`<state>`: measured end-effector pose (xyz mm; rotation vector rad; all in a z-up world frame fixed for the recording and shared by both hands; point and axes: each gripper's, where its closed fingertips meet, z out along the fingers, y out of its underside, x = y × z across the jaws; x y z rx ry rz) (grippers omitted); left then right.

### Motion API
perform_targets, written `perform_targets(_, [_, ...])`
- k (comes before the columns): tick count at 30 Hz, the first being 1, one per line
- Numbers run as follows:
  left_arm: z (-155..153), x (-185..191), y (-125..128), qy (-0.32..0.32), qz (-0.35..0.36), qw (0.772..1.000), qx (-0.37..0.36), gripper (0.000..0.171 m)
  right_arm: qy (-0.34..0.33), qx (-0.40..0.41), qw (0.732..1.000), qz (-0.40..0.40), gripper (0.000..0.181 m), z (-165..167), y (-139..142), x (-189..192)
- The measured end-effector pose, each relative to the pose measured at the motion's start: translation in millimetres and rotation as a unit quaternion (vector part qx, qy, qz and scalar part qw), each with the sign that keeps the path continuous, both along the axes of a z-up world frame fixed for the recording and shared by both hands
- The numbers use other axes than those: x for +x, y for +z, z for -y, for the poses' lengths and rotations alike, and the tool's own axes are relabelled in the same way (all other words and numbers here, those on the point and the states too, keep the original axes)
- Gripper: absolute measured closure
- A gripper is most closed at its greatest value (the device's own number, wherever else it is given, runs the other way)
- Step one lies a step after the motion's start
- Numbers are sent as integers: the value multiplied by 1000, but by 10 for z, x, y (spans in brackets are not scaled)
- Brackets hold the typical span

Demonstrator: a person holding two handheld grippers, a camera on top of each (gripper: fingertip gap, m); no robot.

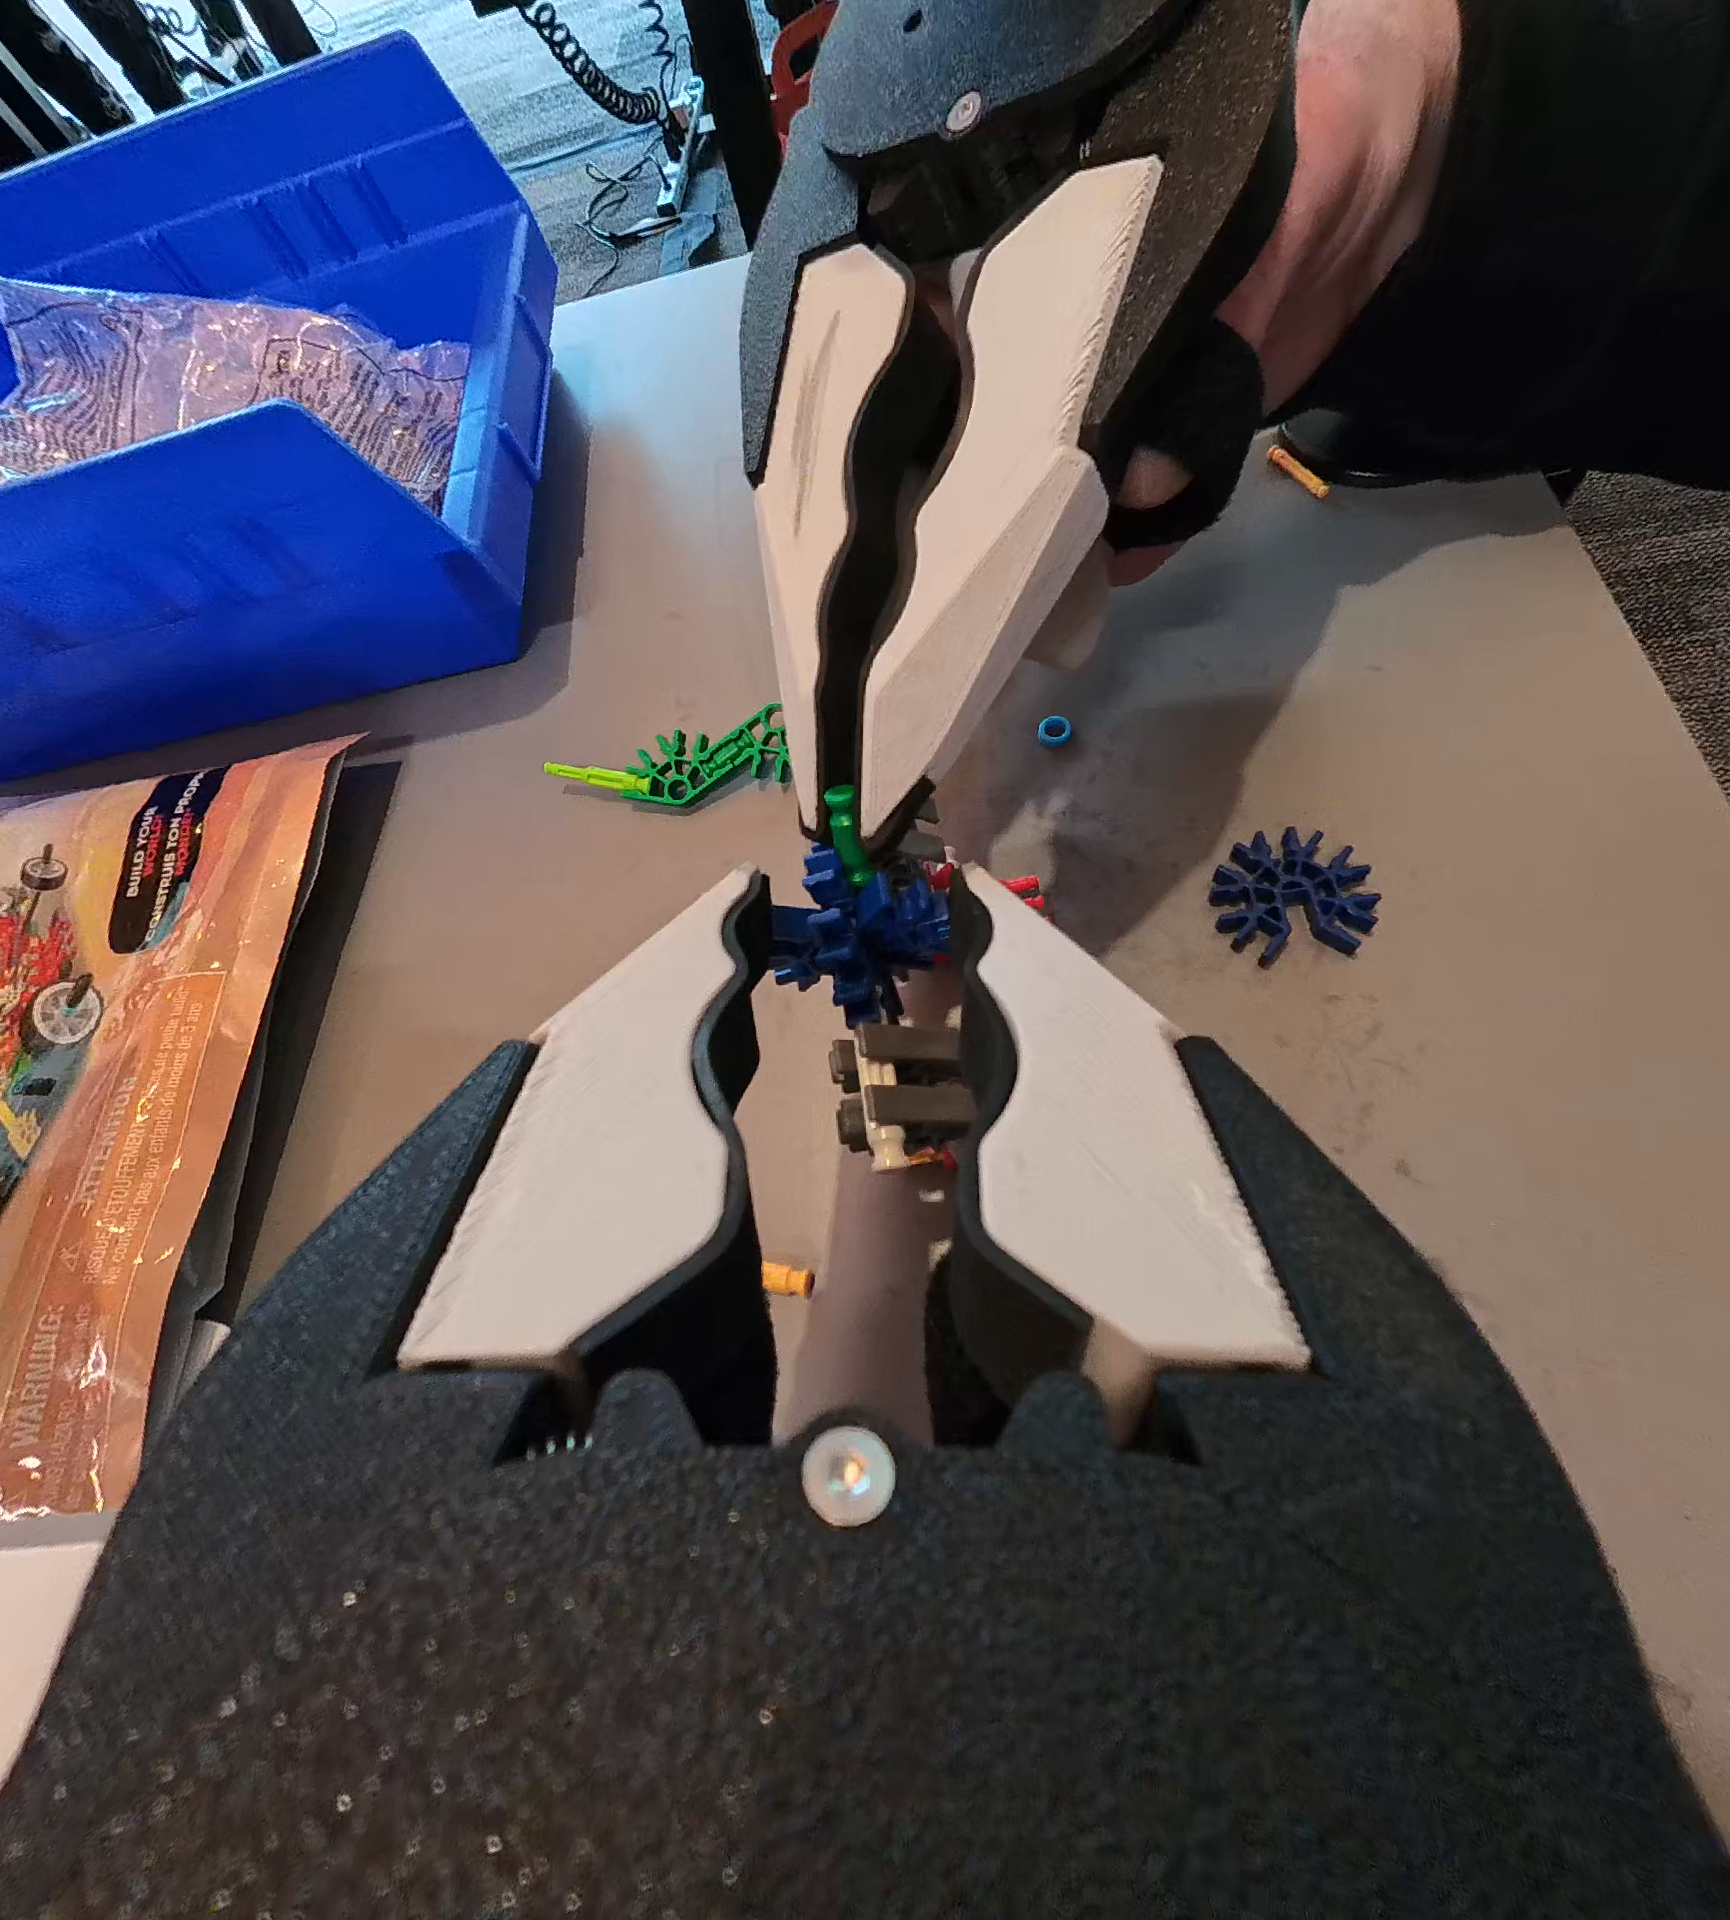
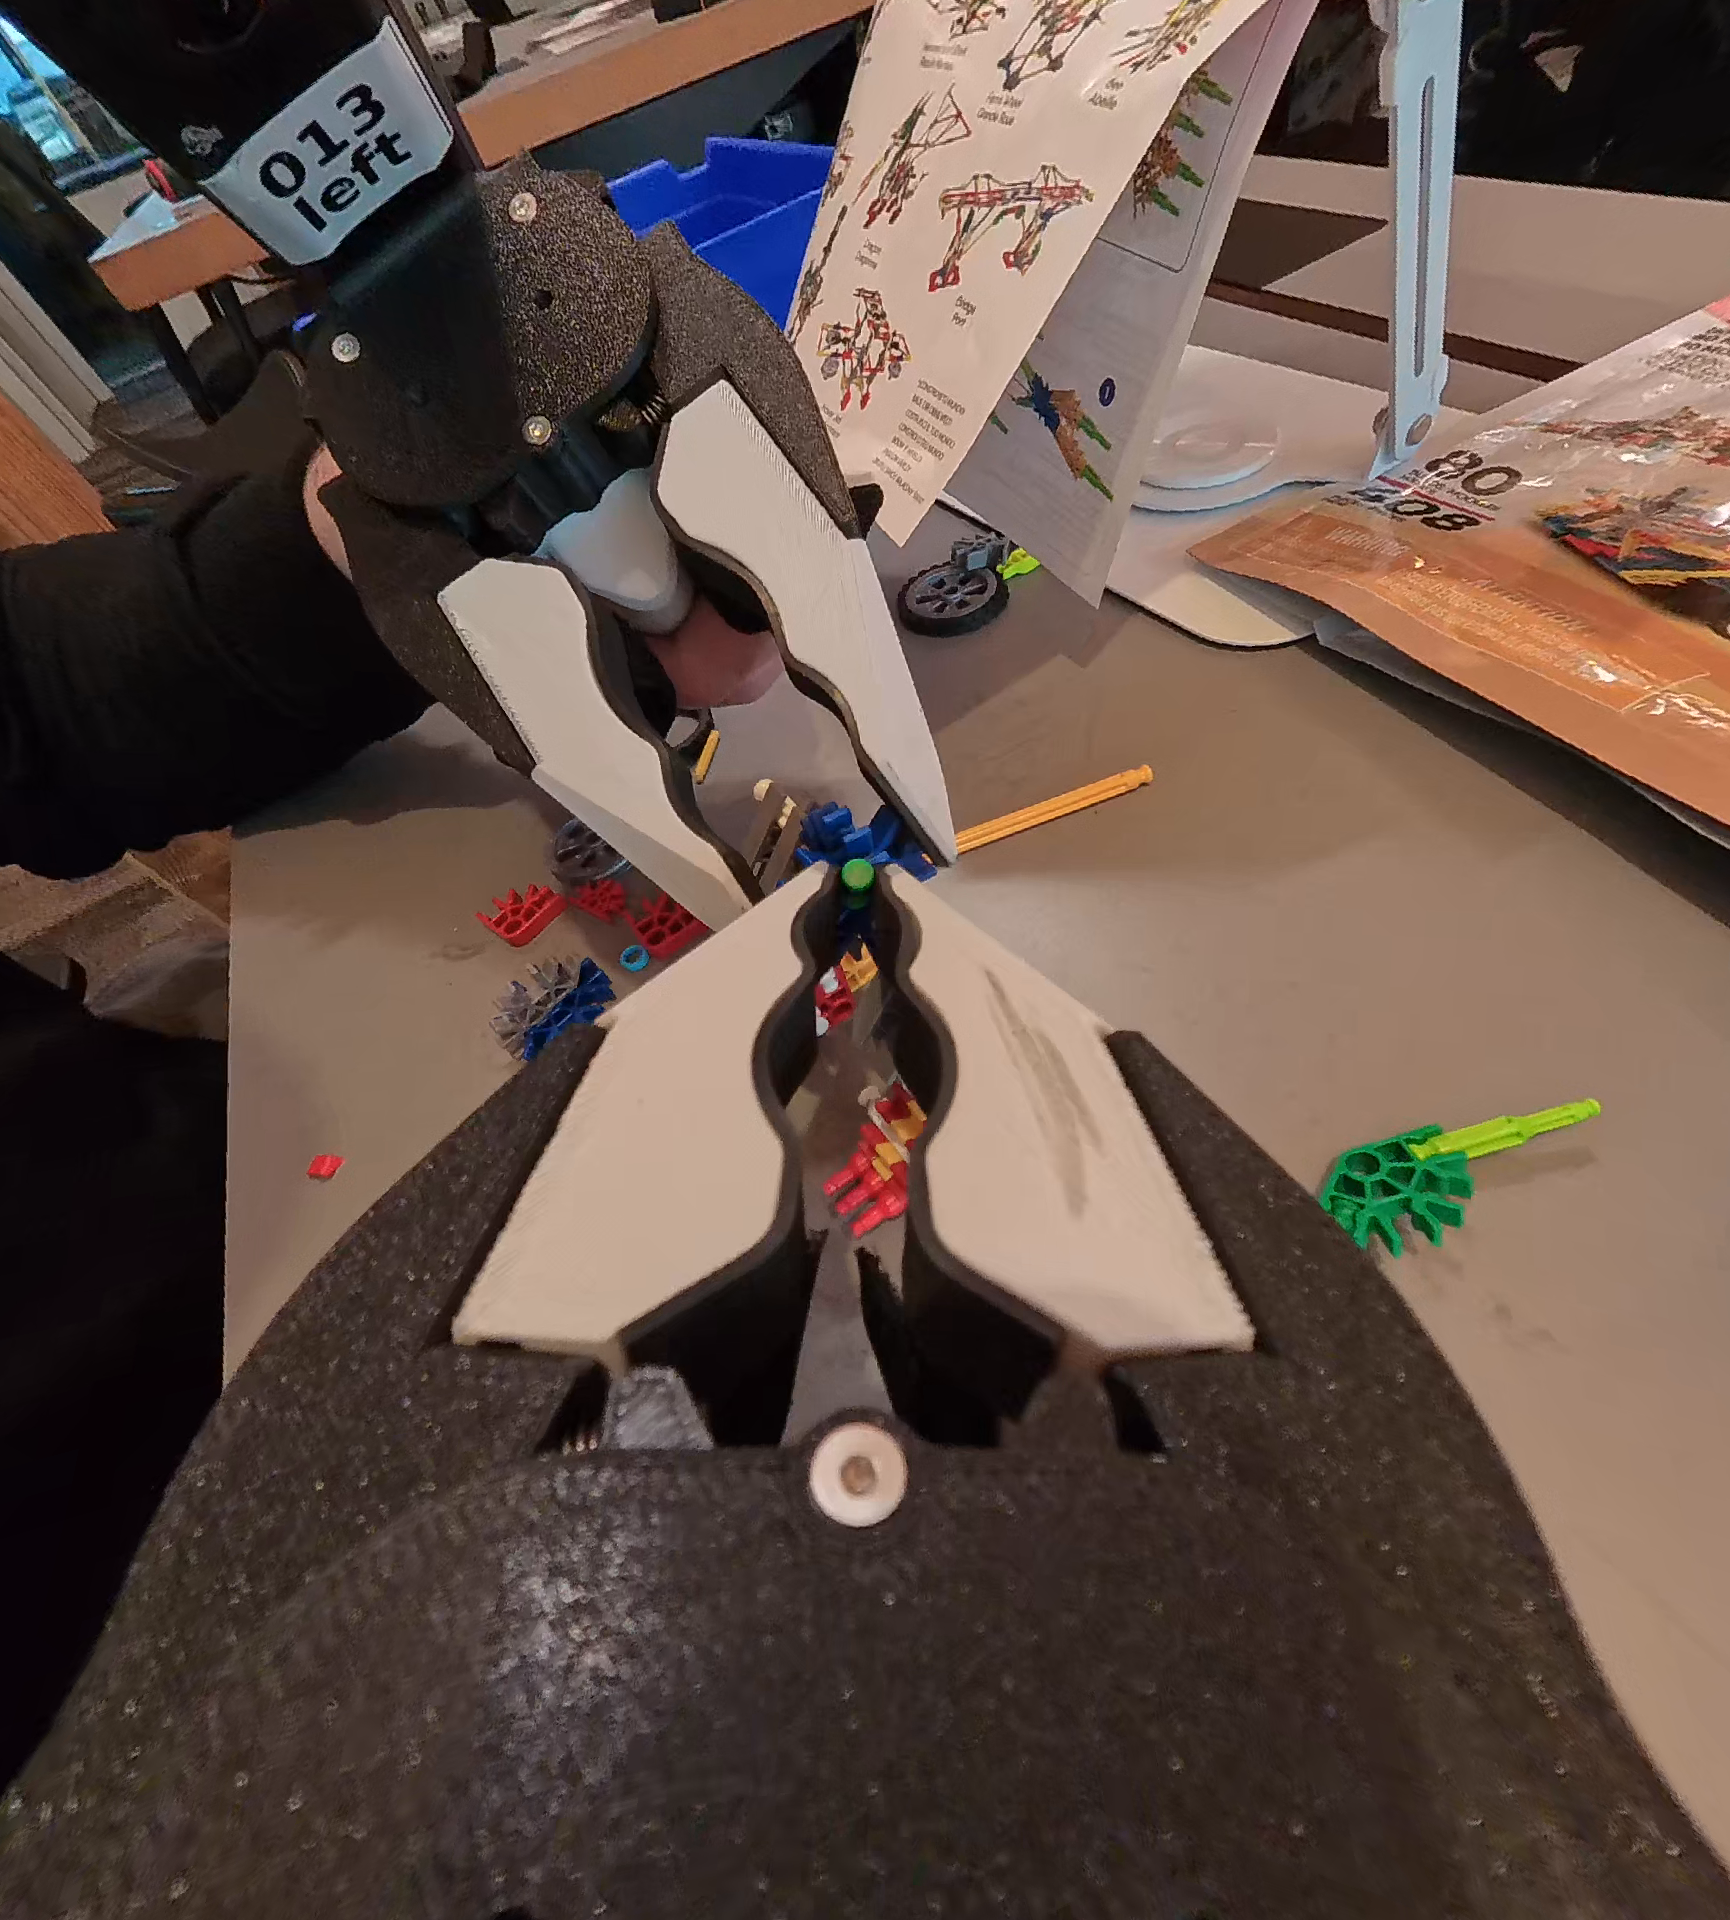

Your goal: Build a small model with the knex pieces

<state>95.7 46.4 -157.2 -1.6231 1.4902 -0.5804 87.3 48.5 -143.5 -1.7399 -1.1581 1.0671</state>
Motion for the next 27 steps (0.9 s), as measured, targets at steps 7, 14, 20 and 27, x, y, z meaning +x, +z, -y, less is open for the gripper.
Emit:
perform_targets(7, [12,15,0,-2,8,1000,-5,138,5,-21,999,-25,176,18,18,16])
perform_targets(14, [13,19,-1,-2,16,1000,-10,138,0,-38,998,-42,176,-13,24,33])
perform_targets(20, [17,25,-1,-3,22,1000,-14,138,-1,-35,998,-44,176,-6,24,33])
perform_targets(27, [25,34,-2,-7,28,999,-20,138,1,-43,997,-57,176,-11,44,53])
